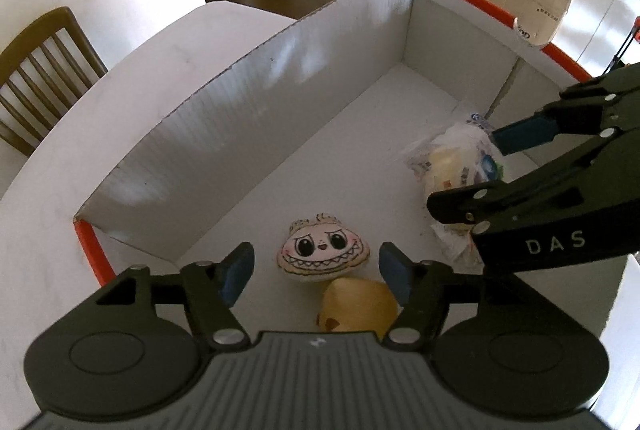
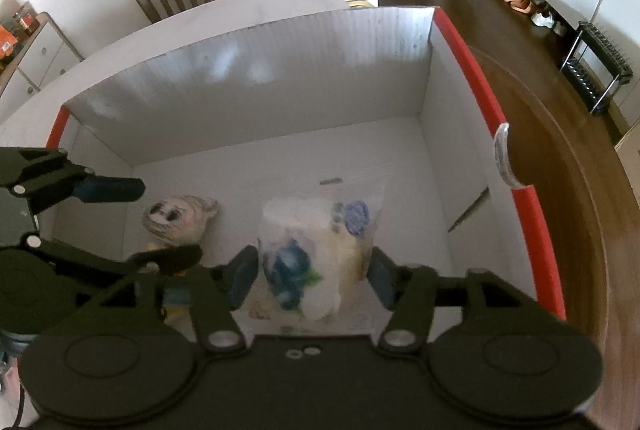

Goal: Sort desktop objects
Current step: 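Lower the doll and bread bag into the red box and open both grippers, then withdraw both grippers from the red box back toward the table items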

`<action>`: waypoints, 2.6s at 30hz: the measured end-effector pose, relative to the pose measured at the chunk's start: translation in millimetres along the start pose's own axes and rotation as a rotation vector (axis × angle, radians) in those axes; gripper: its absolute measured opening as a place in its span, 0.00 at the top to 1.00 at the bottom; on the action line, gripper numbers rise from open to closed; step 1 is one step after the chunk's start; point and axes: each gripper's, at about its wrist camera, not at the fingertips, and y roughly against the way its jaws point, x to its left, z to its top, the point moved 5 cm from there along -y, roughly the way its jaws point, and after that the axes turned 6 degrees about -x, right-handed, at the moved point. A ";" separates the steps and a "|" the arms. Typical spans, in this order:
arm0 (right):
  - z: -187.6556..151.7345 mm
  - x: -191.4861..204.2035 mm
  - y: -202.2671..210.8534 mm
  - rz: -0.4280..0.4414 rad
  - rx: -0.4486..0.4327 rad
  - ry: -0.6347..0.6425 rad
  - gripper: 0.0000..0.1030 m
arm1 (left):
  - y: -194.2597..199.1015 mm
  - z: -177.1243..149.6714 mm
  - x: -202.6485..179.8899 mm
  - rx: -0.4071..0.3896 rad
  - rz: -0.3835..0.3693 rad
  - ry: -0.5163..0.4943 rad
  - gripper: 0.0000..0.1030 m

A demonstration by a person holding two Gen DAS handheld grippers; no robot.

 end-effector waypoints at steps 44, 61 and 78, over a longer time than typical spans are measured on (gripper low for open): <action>-40.9 81.3 183.8 0.133 -0.356 0.098 0.13 | 201.6 -81.7 24.5 -0.347 0.033 0.174 0.33; -93.9 179.6 186.7 0.185 -0.410 0.178 0.02 | 236.2 -196.3 57.9 -0.351 0.049 0.212 0.18; -147.8 247.9 153.9 0.099 -0.365 0.112 0.02 | 246.7 -322.0 123.3 -0.280 0.165 0.340 0.00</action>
